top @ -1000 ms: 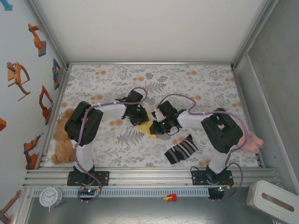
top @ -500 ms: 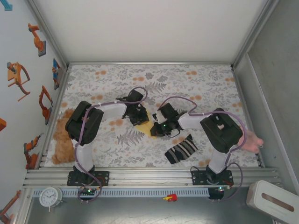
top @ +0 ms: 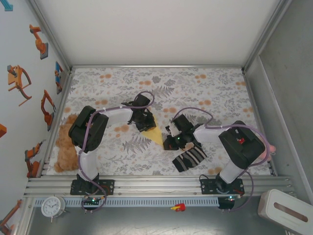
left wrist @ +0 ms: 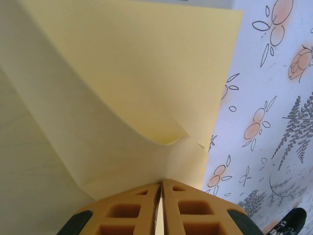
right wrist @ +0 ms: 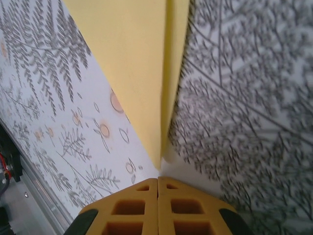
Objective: Fold a paper plane with a square sheet of paper (pick it up from the middle)
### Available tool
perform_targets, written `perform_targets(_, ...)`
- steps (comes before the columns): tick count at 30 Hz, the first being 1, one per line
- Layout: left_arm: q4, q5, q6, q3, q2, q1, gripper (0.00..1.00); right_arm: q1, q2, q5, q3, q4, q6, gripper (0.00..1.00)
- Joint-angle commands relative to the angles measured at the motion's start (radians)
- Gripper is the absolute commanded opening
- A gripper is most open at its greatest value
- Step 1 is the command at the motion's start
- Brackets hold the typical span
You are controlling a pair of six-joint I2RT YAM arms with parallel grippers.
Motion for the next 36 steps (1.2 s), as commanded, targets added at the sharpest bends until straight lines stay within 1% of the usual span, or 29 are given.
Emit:
perform_targets(1,-0.169,-0.137,-0.008,-0.062,0.09,0.004,0.14,0.003,-0.081,0.038,0.018,-0.073,0.006,0.06)
perform_targets(4,-0.159,-0.125,-0.007,-0.062,0.078,0.0,0.14,0.003,-0.137,0.099,0.071,-0.066,0.014,0.06)
perform_targets(6,-0.154,-0.12,-0.007,-0.059,0.073,-0.001,0.14,0.003,-0.116,0.134,0.112,-0.059,0.016,0.05)
perform_targets(11,-0.137,-0.096,-0.009,-0.055,0.068,-0.003,0.14,0.003,0.031,0.121,0.206,0.008,0.043,0.0)
perform_targets(14,-0.137,-0.091,-0.009,-0.052,0.061,-0.003,0.14,0.002,0.1,0.111,0.254,0.018,0.043,0.0)
perform_targets(20,-0.135,-0.079,-0.007,-0.044,0.041,-0.003,0.14,0.005,0.178,0.111,0.277,-0.02,0.019,0.0)
perform_targets(26,-0.103,-0.056,0.015,-0.026,0.01,0.001,0.14,0.004,0.221,0.153,0.252,-0.085,-0.004,0.0)
perform_targets(28,-0.08,-0.045,0.041,-0.017,0.002,0.011,0.15,0.004,0.238,0.174,0.243,-0.114,-0.015,0.0)
perform_targets(30,-0.033,-0.02,0.073,-0.021,-0.006,0.032,0.18,0.003,0.249,0.193,0.232,-0.139,-0.022,0.0)
perform_targets(32,0.013,0.012,0.104,-0.027,-0.008,0.063,0.21,0.005,0.257,0.203,0.221,-0.151,-0.026,0.0)
perform_targets(34,0.065,0.067,0.137,-0.032,-0.003,0.099,0.25,0.003,0.264,0.214,0.213,-0.162,-0.028,0.0)
perform_targets(36,0.1,0.088,0.162,-0.037,0.012,0.132,0.26,0.004,0.268,0.217,0.208,-0.164,-0.026,0.0)
